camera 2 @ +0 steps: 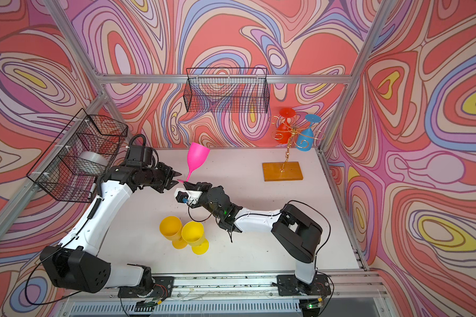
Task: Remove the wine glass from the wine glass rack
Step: 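Hold the pink glass up while the left gripper moves to its foot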
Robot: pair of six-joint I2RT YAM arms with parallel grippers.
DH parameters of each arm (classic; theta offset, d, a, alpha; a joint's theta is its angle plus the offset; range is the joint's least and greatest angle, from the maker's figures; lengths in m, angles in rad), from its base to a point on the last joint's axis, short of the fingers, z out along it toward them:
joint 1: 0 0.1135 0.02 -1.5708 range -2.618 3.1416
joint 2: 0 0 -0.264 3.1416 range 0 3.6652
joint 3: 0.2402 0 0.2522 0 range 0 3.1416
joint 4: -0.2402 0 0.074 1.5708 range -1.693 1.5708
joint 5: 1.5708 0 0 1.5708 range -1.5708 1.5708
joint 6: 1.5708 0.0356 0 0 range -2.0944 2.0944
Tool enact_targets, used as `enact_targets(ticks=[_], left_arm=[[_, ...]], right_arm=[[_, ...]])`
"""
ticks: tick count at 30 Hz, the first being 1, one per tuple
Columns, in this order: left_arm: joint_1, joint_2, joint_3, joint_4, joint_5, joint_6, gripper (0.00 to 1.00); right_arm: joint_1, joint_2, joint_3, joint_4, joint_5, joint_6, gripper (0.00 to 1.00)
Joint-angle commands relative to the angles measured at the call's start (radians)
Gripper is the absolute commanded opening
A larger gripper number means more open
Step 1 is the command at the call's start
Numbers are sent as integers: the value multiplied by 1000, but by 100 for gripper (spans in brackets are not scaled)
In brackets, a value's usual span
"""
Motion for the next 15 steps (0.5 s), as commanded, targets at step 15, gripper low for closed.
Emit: enact_targets(ticks=[15], left_arm=[[-30,52,-9,10,-46,4,11]], right_arm=[[3,34,36,54,28,-13,0]])
